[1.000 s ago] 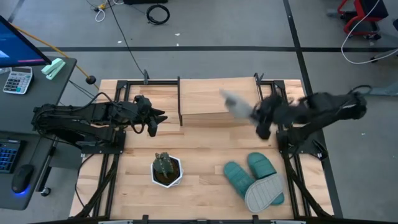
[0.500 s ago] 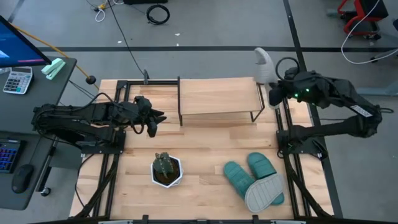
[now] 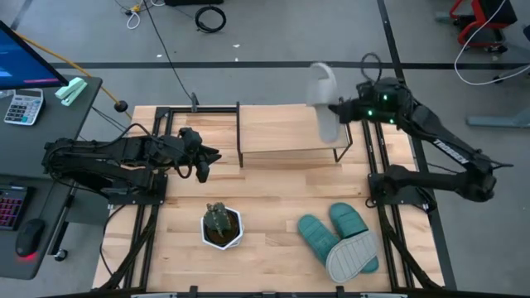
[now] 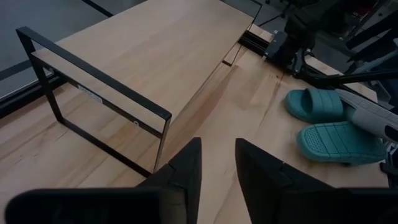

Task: Pick and place slides into the shelf
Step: Put the top gray slide on the shelf

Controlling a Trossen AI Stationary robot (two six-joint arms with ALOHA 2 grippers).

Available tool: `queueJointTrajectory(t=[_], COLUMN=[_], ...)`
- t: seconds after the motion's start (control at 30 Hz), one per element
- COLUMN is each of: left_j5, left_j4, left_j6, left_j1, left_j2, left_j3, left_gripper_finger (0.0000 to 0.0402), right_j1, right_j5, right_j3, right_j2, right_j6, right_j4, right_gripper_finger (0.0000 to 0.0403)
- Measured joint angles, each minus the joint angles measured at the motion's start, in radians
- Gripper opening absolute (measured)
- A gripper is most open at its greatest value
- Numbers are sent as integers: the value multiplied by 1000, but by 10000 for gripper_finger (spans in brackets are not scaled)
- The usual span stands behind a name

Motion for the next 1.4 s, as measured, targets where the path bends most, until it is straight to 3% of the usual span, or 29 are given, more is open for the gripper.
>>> queueJointTrajectory(t=[0.13,0.27,0.47,0.63,0.9,1.2,1.4], left_j5=[0,0,0,0,-1,-7,136], left_j4=[1,10,24,39,247,400,450], left_j6=[0,0,6,8,121,191,191], left_j1=[0,0,0,0,4,137,260], left_j2=[0,0,0,0,0,0,43], left_j3=[0,0,0,0,0,0,0], left_gripper_finger=[98,100,96,94,86,96,107], right_j1=[-160,-316,-441,-472,-471,-471,-471], right_j5=[-141,-350,-565,-574,-581,-581,-576], right_j3=[-12,-12,-12,-12,-12,-12,-12], right_j2=[33,76,151,208,235,234,233], right_j6=[12,4,-17,-46,-82,-89,-96], right_j4=[22,7,3,3,3,3,3], right_gripper_finger=[64,64,64,64,64,64,63])
